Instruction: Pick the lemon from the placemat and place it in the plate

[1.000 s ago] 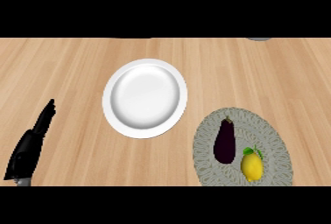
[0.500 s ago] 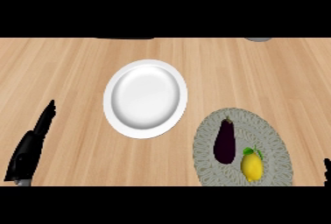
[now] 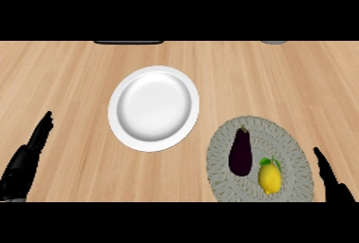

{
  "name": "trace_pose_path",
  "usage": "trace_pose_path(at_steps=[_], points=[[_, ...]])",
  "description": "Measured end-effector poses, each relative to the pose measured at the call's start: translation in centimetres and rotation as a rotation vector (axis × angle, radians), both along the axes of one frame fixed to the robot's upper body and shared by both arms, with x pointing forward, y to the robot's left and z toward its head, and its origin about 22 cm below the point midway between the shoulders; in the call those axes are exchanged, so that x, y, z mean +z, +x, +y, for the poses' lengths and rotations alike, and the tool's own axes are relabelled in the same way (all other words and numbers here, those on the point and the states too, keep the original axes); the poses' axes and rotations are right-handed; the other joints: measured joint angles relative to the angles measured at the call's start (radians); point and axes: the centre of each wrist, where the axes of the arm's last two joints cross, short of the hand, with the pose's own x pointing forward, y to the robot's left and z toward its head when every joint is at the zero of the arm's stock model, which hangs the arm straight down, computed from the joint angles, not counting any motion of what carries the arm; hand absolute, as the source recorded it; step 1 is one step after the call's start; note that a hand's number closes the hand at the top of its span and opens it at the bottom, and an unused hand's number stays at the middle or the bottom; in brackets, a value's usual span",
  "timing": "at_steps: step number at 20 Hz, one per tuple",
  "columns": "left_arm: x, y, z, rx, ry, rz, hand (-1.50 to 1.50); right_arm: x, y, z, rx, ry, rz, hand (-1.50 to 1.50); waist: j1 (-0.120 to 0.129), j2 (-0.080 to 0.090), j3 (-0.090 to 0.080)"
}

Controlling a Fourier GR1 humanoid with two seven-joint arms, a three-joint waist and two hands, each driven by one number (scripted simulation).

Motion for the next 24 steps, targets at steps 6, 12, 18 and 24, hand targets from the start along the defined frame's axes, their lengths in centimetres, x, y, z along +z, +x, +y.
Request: trace_pose_path(at_steps=[6,12,18,24], points=[[0.1,0.3,-0.5,0.004,0.002,0.001,0.0,-1.6,1.1,-0.4,0.053,0.02,0.048,-1.5,-0.005,-0.001,0.0],[-0.4,0.3,-0.6,-0.002,0.002,0.001,0.0,-3.2,2.3,0.0,0.061,0.031,0.082,-1.5,-0.006,-0.001,0.0],[-0.2,-0.2,-0.5,0.002,0.003,0.0,0.0,-5.0,3.0,-0.2,0.062,0.036,0.094,-1.5,-0.006,-0.002,0.0],[0.1,0.2,-0.7,0.003,-0.003,0.005,0.0,-6.0,3.9,-0.2,0.08,0.039,0.035,1.5,-0.007,-0.003,-0.002]])
